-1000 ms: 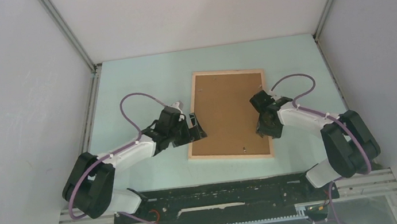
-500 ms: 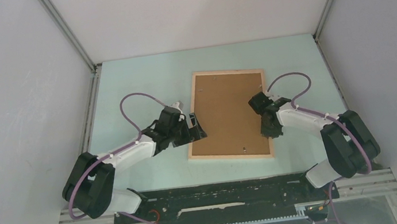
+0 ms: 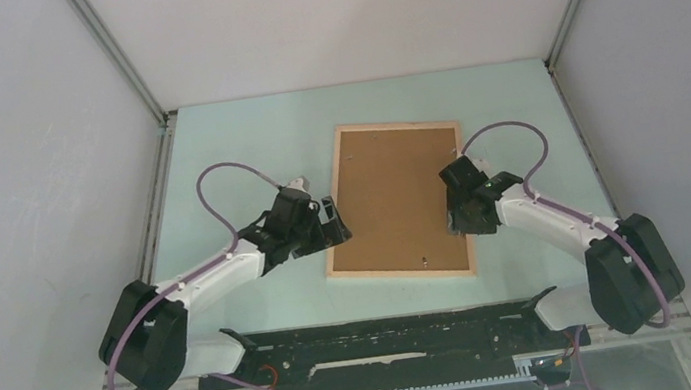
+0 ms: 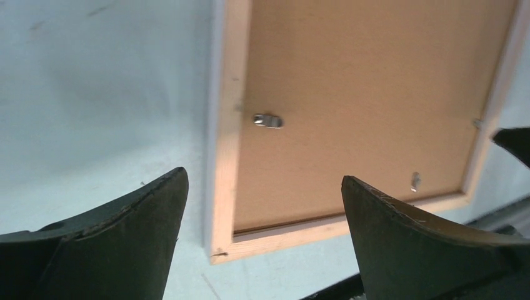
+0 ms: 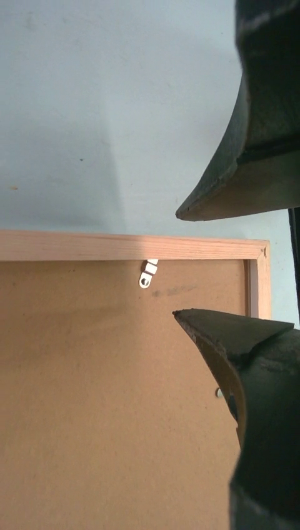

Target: Put the photo into the frame

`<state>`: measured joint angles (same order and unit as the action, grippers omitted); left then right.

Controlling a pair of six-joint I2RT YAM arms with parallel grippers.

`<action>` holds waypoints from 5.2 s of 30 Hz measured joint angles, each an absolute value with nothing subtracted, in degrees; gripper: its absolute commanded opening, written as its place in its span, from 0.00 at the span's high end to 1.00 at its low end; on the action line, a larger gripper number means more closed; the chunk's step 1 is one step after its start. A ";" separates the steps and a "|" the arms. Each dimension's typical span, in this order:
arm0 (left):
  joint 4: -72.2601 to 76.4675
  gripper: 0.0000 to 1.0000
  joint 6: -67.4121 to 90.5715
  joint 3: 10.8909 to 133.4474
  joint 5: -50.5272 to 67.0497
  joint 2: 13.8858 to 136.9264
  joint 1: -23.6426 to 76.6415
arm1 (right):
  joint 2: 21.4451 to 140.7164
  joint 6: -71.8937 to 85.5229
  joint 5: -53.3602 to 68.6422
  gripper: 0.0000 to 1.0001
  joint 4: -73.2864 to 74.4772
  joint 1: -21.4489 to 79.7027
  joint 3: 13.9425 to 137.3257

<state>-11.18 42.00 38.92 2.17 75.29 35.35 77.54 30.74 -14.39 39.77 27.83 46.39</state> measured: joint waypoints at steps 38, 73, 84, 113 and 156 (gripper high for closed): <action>-27.81 0.15 51.05 56.12 -8.43 95.77 37.98 | 87.24 24.75 0.64 0.54 27.83 15.59 47.00; -30.89 0.37 55.05 58.96 -9.87 98.21 36.34 | 87.88 24.73 1.50 0.56 27.31 15.88 47.37; -32.53 0.75 51.77 58.81 -11.09 96.88 35.20 | 88.25 24.71 2.00 0.58 27.22 15.77 47.64; -17.41 0.66 49.04 42.39 -2.35 83.90 27.90 | 89.65 24.23 3.38 0.67 27.35 17.02 49.19; -5.19 0.00 33.80 80.42 -6.39 110.59 17.74 | 110.06 34.39 5.43 0.33 17.21 5.50 80.88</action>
